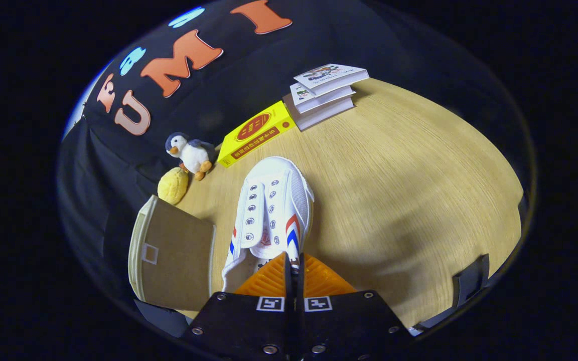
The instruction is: Open the storage box then place both shoes into the box .Put the left shoe in first, then the right shoe, with the right side of both shoes facing outward in a uniform manner.
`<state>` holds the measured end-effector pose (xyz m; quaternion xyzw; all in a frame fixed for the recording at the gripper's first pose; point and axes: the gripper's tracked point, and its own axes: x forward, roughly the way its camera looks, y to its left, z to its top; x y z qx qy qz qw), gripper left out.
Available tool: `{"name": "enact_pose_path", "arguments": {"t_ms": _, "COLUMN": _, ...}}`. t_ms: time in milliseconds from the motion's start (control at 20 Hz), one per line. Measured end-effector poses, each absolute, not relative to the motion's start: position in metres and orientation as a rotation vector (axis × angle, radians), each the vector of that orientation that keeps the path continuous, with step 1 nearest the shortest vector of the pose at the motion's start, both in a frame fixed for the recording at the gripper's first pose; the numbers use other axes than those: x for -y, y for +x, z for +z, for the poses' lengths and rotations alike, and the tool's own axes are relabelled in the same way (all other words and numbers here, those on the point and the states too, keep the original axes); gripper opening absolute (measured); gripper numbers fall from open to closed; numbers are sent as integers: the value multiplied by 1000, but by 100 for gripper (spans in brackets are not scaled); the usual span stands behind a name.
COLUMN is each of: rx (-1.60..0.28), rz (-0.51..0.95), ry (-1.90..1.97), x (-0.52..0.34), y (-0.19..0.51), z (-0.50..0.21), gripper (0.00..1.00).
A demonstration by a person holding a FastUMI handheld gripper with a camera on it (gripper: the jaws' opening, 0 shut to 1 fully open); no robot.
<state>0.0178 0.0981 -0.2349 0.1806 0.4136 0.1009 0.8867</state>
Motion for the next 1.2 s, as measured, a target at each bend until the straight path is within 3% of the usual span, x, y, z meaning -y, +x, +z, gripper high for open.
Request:
{"name": "enact_pose_path", "arguments": {"t_ms": 700, "rx": -640, "rz": 190, "ry": 393, "x": -292, "y": -38, "z": -97, "gripper": 0}}
{"name": "enact_pose_path", "arguments": {"t_ms": 1200, "rx": -694, "rz": 133, "ry": 214, "x": -371, "y": -55, "z": -137, "gripper": 0}}
